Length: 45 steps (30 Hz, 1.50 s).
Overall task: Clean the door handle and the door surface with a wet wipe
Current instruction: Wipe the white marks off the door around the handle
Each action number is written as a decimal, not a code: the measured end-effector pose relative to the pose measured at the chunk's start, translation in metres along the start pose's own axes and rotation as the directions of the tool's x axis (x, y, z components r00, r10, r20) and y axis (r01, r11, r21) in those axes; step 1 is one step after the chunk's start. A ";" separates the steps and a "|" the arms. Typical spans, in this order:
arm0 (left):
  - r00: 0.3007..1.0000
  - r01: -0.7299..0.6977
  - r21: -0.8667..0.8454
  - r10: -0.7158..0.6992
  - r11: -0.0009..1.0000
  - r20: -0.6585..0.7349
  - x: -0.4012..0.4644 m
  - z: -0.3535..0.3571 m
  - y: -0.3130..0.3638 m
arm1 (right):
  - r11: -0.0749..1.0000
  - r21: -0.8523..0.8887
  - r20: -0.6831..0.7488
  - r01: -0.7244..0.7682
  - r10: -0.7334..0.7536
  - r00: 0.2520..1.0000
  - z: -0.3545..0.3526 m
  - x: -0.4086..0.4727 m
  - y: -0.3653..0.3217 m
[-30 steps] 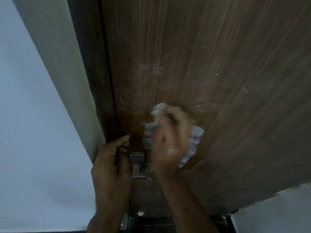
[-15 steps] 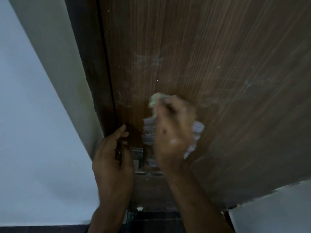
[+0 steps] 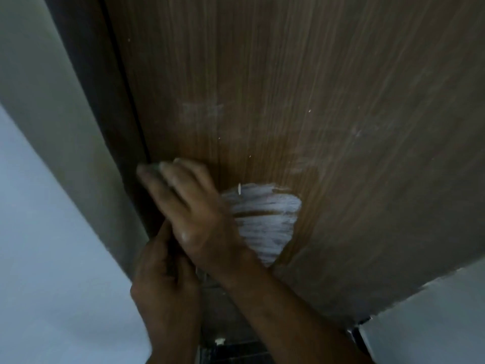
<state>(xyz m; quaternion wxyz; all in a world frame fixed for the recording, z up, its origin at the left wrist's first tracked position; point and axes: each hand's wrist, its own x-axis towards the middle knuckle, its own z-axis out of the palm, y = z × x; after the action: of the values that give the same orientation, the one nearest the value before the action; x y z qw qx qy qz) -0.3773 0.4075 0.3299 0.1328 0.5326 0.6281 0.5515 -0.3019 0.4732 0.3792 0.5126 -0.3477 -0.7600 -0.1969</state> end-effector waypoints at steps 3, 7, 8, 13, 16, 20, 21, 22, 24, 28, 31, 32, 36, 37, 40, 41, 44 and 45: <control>0.998 -0.058 -0.090 0.059 0.994 0.002 0.001 0.005 0.000 | 0.991 -0.108 -0.094 -0.074 0.063 0.994 -0.029 -0.016 0.021; 0.998 -0.064 -0.216 0.069 0.974 0.012 0.000 0.015 -0.002 | 0.875 -0.083 -0.606 -0.477 0.335 0.722 -0.096 -0.029 0.076; 0.998 -0.064 -0.241 0.069 0.968 0.011 -0.001 0.018 -0.001 | 0.831 -0.030 -0.678 -0.555 0.392 0.622 -0.104 -0.034 0.082; 0.998 -0.043 -0.305 0.058 0.951 0.039 0.000 0.027 0.000 | 0.896 -0.068 -0.393 -0.438 0.379 0.838 -0.054 -0.067 0.048; 0.997 -0.043 -0.289 0.059 0.956 0.047 -0.002 0.025 -0.001 | 0.956 -0.114 -0.203 -0.271 0.244 0.948 -0.052 -0.073 0.043; 1.000 -0.010 -0.182 0.015 0.983 0.026 -0.004 0.017 -0.006 | 0.877 0.004 -0.592 -0.481 0.389 0.705 -0.087 -0.049 0.073; 1.000 -0.009 -0.146 0.012 0.989 0.015 -0.004 0.015 -0.008 | 0.864 0.024 -0.647 -0.503 0.397 0.651 -0.088 -0.042 0.076; 1.000 -0.002 -0.125 0.004 0.992 0.013 -0.005 0.014 -0.008 | 0.860 0.023 -0.661 -0.510 0.396 0.637 -0.082 -0.037 0.074; 1.000 0.015 -0.098 -0.013 0.995 0.021 -0.005 0.013 -0.006 | 0.893 -0.030 -0.562 -0.450 0.357 0.746 -0.058 -0.040 0.056; 0.999 -0.022 -0.046 0.024 0.999 0.039 -0.002 0.013 -0.006 | 0.984 -0.156 0.071 -0.084 0.096 0.993 -0.018 -0.071 0.022; 0.999 -0.051 -0.036 0.051 0.998 0.013 -0.002 0.010 -0.009 | 0.981 -0.159 -0.015 -0.111 0.110 0.994 -0.030 -0.066 0.034; 0.999 -0.044 -0.037 0.044 0.998 0.010 -0.003 0.009 -0.011 | 0.972 -0.154 -0.174 -0.179 0.151 0.973 -0.036 -0.059 0.040; 1.000 -0.006 -0.029 0.006 1.000 0.011 -0.006 0.008 -0.013 | 0.956 -0.106 -0.366 -0.273 0.218 0.905 -0.032 -0.045 0.042; 1.000 0.001 -0.017 -0.001 1.000 0.005 -0.006 0.009 -0.012 | 0.971 -0.146 -0.223 -0.192 0.156 0.962 -0.023 -0.051 0.034; 0.999 0.040 0.014 -0.040 0.999 -0.014 -0.005 0.010 -0.012 | 0.971 -0.200 0.266 0.129 -0.073 0.961 -0.008 -0.076 0.018; 0.998 0.060 0.013 -0.060 0.998 -0.013 -0.006 0.009 -0.012 | 0.975 -0.190 0.296 0.115 -0.055 0.954 -0.011 -0.080 0.021; 0.997 0.080 -0.010 -0.081 0.997 -0.014 -0.007 0.008 -0.017 | 0.976 -0.138 -0.040 -0.170 0.166 0.985 -0.030 -0.081 0.039; 0.997 0.072 -0.014 -0.073 0.997 -0.007 -0.008 0.008 -0.018 | 0.951 -0.121 -0.235 -0.283 0.249 0.940 -0.039 -0.080 0.045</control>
<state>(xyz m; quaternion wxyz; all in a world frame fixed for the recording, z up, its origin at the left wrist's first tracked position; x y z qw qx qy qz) -0.3776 0.4083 0.3084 0.1542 0.5065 0.6437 0.5526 -0.2256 0.4522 0.3185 0.5860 -0.4623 -0.6280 -0.2201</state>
